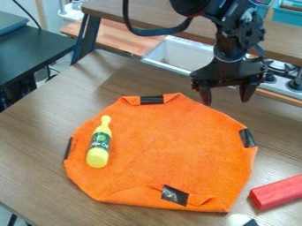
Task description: Fold the cloth from right to left and cover the yellow object
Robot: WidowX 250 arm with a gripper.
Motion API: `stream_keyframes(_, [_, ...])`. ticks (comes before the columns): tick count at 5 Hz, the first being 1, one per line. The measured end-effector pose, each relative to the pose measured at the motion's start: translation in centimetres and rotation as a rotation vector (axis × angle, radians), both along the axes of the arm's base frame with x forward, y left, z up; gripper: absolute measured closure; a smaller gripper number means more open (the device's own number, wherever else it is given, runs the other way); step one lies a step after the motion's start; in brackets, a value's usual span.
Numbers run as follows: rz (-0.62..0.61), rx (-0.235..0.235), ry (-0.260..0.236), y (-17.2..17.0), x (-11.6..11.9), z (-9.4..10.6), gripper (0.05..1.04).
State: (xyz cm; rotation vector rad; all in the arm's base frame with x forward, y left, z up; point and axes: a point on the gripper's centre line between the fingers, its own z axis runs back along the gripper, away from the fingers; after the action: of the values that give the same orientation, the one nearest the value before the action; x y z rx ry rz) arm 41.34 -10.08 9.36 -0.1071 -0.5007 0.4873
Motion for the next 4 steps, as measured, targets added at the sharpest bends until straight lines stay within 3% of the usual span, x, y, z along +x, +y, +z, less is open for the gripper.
stream_keyframes(1, [0.005, 0.015, 0.04, 0.1, -0.2, -1.7, 0.084])
stream_keyframes(2, [0.034, 0.079, 0.073, 0.3, -0.4, -3.2, 0.084])
stream_keyframes(4, [0.104, 0.171, 0.05, 0.0, 0.1, -5.0, 0.084])
